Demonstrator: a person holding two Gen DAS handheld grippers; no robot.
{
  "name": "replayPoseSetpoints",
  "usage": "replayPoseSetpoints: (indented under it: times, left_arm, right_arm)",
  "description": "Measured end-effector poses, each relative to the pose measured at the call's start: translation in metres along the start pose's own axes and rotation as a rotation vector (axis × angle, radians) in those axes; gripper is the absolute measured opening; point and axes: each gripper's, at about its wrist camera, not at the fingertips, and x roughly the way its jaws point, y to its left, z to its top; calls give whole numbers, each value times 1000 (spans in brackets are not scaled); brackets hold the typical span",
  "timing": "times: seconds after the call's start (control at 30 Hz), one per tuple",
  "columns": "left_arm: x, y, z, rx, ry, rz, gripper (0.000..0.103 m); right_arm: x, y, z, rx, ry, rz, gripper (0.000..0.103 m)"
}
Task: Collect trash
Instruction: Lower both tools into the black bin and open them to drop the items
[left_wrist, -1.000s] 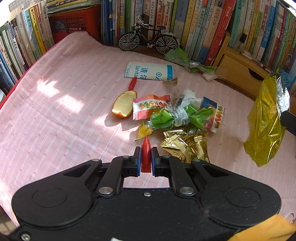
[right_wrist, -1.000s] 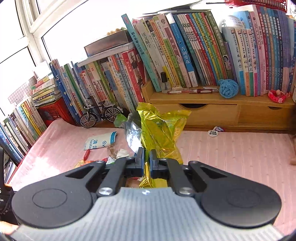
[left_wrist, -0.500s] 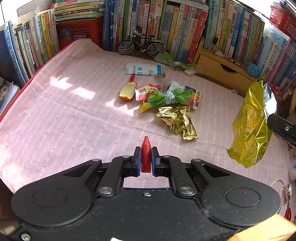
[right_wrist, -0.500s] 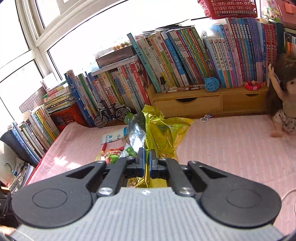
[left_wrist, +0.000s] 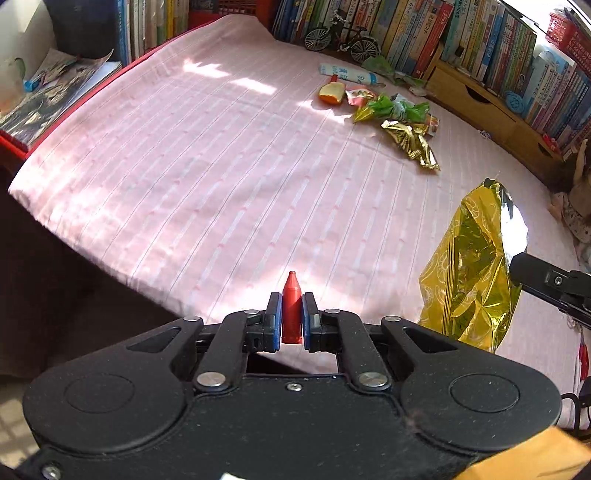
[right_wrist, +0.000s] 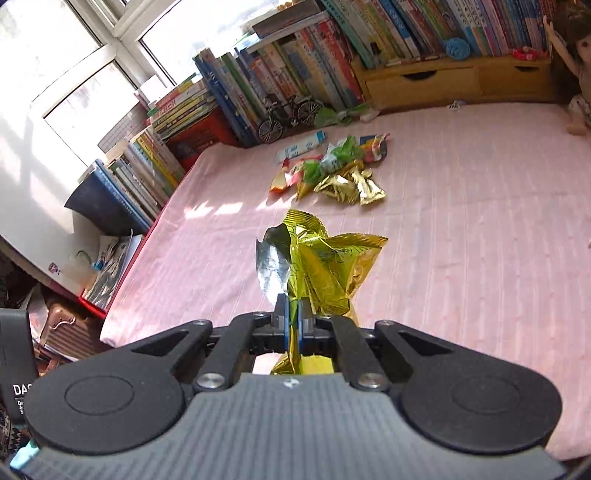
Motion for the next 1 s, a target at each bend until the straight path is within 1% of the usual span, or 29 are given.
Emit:
replayPoseSetpoints:
  times: [0.1, 0.2, 0.43, 0.63, 0.83, 1.0]
  left_arm:
    - [-1, 26, -24, -15, 24, 15, 10]
    - [-2, 48, -45, -28, 42, 25, 10]
    - [-4, 82, -77, -44, 72, 32, 10]
    - [2, 103, -94, -65, 93, 29, 10]
    - [15, 122, -114, -102, 125, 12, 10]
    - [28, 132, -126, -123, 153, 11, 10]
  right_arm:
    - [2, 9, -27, 17, 42, 48, 7]
    - [6, 24, -50, 8, 81, 73, 7]
    - [14, 56, -93, 10, 150, 118, 7]
    - [24, 75, -114, 2, 215, 150, 7]
    - [38, 85, -132, -26, 268, 141, 7]
    - [42, 91, -142, -60, 294, 132, 7]
